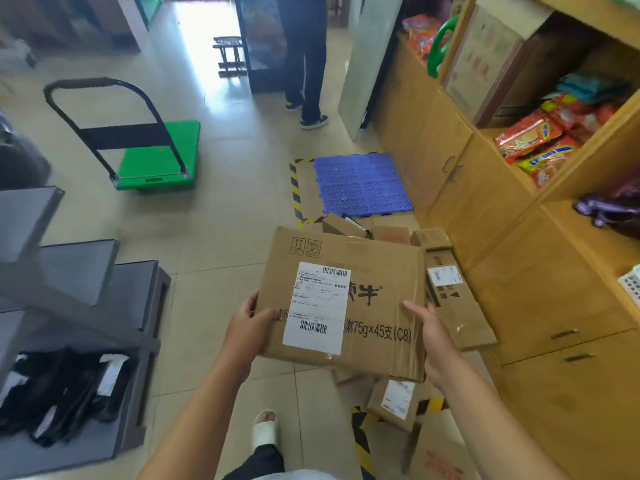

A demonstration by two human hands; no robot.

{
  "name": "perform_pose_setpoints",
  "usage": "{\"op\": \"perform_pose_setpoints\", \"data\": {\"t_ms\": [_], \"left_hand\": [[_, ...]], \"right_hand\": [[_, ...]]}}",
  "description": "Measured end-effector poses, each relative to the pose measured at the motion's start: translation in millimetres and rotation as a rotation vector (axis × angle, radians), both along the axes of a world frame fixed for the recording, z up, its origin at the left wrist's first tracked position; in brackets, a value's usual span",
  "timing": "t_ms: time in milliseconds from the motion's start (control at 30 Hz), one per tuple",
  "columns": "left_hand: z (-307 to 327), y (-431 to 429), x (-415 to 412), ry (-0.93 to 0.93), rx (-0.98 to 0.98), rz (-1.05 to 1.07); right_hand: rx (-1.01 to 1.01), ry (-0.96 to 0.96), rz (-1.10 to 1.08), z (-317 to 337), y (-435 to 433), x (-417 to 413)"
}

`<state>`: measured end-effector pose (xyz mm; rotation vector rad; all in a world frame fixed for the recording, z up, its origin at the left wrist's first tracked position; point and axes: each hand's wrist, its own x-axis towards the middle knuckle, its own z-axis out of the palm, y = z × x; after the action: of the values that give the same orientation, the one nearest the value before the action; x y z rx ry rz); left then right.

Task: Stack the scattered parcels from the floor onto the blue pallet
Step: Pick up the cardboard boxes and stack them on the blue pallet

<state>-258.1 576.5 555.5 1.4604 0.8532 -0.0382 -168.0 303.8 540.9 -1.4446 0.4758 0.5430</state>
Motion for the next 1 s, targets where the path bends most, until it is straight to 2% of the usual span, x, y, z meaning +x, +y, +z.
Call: {"op": "perform_pose_setpoints", "data": {"t_ms": [167,367,600,833,1000], "left_hand": [[15.0,109.4,16.8,-0.029,-0.014,-0.018],[23.4,202.2,59.1,-0.074,-0.023,0.001],[11.6,290.7,141.1,-0.064,0.010,-0.049],[9.1,372.7,262.7,0.072,0.034,-0.048],[4.4,421.7,351.2,0.090,0.059,-0.047]], "right_hand": [[-0.004,-0.052,0.043,17.2,101.7,13.9],[0.009,-0.065,0.036,40.5,185.6,60.6],[0.043,-0.009,-0.011,20.5,269.7,164.4],[0.092,0.052,0.032,1.6,337.0,289.3],[0.071,0.078,0.074,-4.3,383.3,371.9]]}}
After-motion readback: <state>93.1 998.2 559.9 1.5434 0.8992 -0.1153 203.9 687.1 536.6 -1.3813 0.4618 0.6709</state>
